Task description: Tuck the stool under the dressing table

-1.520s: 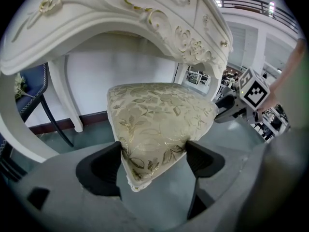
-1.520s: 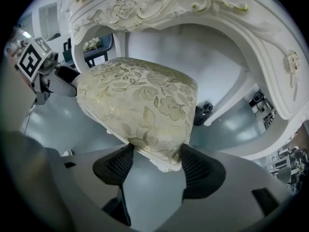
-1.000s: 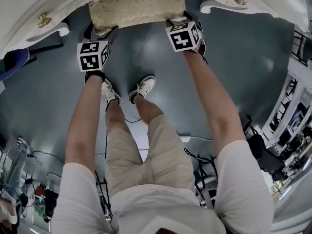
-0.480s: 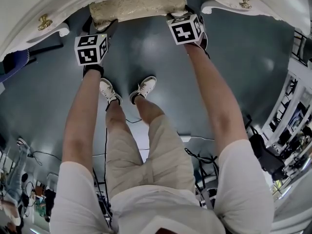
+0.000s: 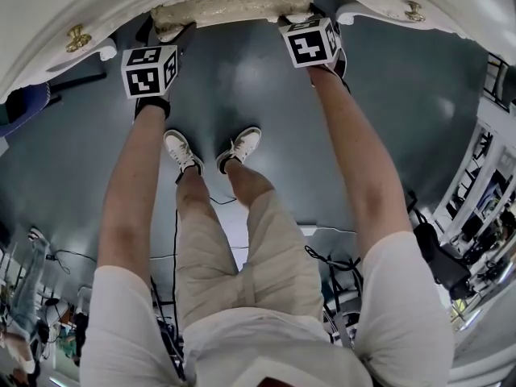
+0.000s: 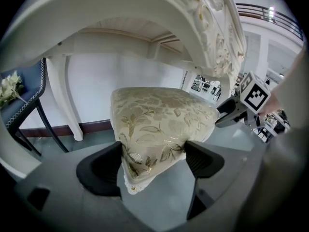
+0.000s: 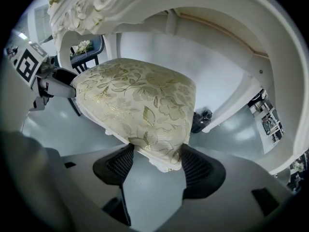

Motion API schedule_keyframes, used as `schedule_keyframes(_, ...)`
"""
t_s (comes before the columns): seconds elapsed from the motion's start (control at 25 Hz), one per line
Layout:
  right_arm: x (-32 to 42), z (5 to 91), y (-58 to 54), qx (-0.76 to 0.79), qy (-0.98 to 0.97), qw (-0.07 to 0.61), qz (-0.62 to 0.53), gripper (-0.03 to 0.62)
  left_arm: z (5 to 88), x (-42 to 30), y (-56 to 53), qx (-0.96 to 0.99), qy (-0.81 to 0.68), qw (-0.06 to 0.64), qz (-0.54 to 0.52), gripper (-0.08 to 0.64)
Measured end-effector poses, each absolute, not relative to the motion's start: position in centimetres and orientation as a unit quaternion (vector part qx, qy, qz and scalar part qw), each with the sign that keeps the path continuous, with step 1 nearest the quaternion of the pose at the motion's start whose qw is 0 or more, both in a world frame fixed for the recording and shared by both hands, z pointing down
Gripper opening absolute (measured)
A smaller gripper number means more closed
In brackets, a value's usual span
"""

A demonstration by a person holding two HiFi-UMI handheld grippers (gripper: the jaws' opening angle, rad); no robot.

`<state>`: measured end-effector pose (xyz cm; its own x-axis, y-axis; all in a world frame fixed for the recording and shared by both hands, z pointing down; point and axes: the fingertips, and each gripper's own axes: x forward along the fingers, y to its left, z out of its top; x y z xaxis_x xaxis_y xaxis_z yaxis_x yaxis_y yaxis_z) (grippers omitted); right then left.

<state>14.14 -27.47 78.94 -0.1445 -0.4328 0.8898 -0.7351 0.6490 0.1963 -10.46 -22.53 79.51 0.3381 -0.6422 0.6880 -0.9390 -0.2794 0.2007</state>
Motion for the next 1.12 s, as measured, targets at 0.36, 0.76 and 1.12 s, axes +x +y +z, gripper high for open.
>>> schedule_keyframes(0.36, 14.2, 79.2, -27.6, 0.394, -0.743, 0.521, 0.144, 0.301, 79.5, -10.6, -22.9, 0.763, -0.521, 0.295, 0.242, 0.422)
schedule_keyframes(0.76, 16.4, 75.6, -26.0, 0.45, -0.751, 0.432, 0.216, 0.305, 75.5, -10.6, -20.0, 0.788, -0.518, 0.255, 0.215, 0.426)
schedule_keyframes(1.12, 19.5, 65.3, -16.9, 0.529, -0.729, 0.316, 0.297, 0.204, 63.9, -9.1, -14.9, 0.815, -0.507, 0.251, 0.126, 0.333)
